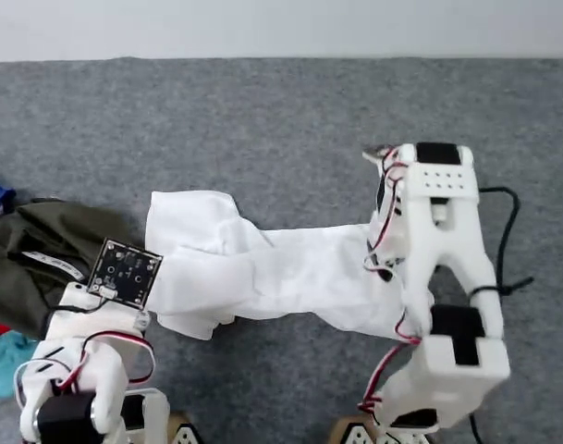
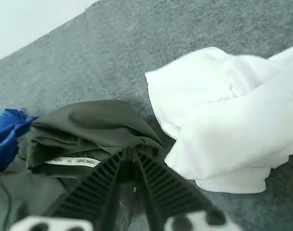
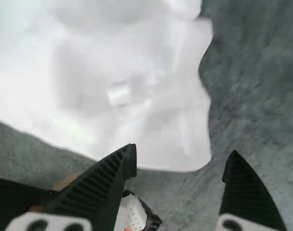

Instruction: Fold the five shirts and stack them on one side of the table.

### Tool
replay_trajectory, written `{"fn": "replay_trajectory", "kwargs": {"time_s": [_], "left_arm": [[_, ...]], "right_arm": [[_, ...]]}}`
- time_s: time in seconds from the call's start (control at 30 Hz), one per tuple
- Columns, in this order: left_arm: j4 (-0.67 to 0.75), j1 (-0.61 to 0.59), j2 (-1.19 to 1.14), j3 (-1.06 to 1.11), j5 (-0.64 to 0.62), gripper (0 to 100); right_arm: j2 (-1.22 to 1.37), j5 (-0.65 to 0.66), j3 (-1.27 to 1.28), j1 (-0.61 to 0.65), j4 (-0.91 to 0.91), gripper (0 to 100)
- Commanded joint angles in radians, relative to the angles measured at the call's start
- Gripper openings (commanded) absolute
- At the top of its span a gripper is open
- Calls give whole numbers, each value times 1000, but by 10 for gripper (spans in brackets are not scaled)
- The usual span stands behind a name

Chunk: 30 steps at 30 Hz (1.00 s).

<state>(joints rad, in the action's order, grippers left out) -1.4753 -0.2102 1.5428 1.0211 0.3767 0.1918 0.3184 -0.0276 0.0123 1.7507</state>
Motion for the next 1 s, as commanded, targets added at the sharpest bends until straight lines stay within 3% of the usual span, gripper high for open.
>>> {"fn": "replay_trajectory", "kwargs": {"time_s": [0.0,0.53,0.77,0.97], "left_arm": [[20,9,2,8,6,8],[21,9,2,5,9,8],[21,9,2,7,8,8],[21,9,2,10,6,8]], "right_arm": [[53,-15,-155,-10,39,296],[274,-11,-176,2,27,294],[323,-6,-178,-1,8,88],[302,-6,-219,-4,12,72]]}}
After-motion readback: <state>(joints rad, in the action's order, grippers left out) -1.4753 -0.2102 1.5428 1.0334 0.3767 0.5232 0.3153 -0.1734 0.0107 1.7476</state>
